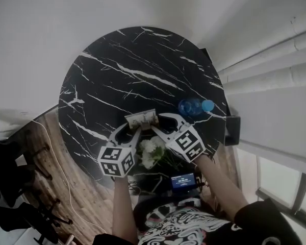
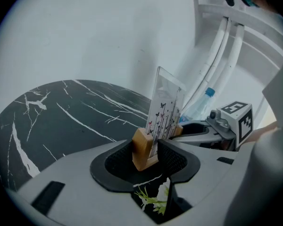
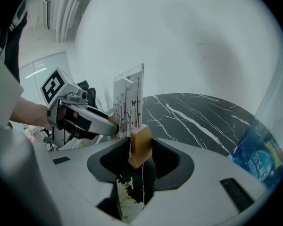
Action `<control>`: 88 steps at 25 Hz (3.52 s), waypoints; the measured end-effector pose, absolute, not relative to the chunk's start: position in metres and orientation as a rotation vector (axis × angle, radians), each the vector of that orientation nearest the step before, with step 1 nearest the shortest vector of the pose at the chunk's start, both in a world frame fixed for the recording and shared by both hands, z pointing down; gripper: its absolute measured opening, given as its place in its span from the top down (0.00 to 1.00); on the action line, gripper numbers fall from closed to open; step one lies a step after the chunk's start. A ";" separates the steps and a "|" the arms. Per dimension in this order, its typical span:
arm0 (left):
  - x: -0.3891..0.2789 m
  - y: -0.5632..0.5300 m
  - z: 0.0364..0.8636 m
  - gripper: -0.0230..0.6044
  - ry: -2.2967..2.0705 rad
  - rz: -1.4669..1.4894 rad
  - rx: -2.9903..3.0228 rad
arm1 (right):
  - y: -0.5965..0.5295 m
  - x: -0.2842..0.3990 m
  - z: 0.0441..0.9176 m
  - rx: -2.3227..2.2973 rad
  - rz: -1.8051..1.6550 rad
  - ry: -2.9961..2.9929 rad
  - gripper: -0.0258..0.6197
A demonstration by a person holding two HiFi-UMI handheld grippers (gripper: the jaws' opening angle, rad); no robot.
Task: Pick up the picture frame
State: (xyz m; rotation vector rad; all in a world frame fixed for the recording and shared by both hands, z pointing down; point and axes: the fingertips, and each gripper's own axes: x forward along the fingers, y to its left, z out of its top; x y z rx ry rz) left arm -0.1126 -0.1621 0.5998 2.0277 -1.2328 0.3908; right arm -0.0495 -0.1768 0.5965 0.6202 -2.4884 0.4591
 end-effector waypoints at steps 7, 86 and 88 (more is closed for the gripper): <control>-0.110 -0.160 0.581 0.68 -1.214 0.336 2.016 | -0.175 -0.044 0.578 0.668 0.446 -2.505 0.72; -0.058 -0.051 0.507 0.69 -0.886 0.192 1.970 | -0.052 0.014 0.489 0.962 0.451 -2.487 0.75; -0.058 -0.051 0.508 0.69 -0.883 0.193 1.972 | -0.051 0.013 0.490 0.961 0.444 -2.487 0.75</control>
